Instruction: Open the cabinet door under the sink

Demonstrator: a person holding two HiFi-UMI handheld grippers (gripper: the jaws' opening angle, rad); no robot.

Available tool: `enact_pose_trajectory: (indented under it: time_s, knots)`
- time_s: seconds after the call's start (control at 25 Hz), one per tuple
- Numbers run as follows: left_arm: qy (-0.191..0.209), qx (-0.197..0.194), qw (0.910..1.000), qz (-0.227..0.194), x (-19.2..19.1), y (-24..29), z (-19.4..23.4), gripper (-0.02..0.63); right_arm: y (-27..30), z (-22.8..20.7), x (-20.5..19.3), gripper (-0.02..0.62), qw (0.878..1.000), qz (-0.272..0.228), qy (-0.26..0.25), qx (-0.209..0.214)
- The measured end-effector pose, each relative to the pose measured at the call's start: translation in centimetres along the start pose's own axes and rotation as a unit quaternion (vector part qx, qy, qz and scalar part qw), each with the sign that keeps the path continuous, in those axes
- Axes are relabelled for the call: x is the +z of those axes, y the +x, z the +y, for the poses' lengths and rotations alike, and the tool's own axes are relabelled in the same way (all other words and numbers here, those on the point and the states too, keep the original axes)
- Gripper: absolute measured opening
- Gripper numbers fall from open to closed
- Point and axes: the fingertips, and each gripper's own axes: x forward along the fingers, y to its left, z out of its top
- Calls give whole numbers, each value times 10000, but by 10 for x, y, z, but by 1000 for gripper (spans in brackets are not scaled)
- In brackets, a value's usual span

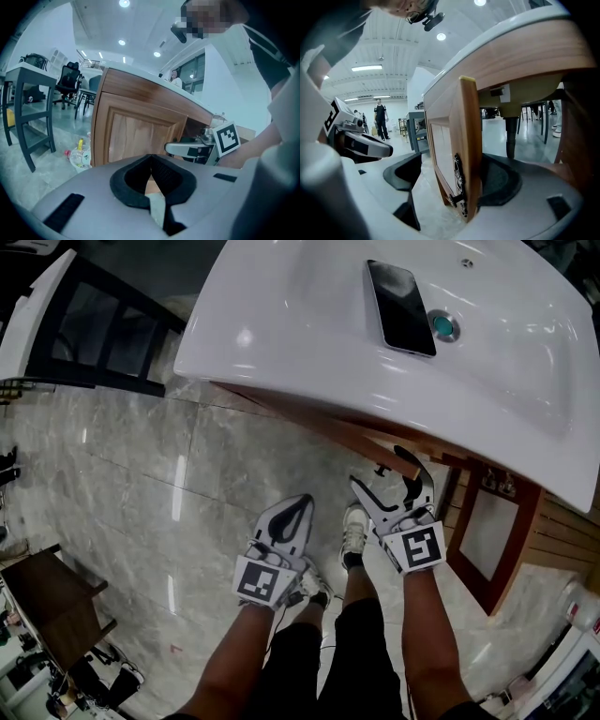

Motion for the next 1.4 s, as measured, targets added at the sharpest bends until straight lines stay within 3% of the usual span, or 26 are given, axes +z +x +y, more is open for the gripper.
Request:
enact_pose_trajectory:
  time_s: [0.6,1.4]
  knots:
    - [11,24,10000,-29,-22,-56,17,23,-19,55,-10,374,9995,21,50,-303]
    - [-16,347,9993,-112,-41,-116,26,23,-30,115,-19,374,9996,33,45,-290]
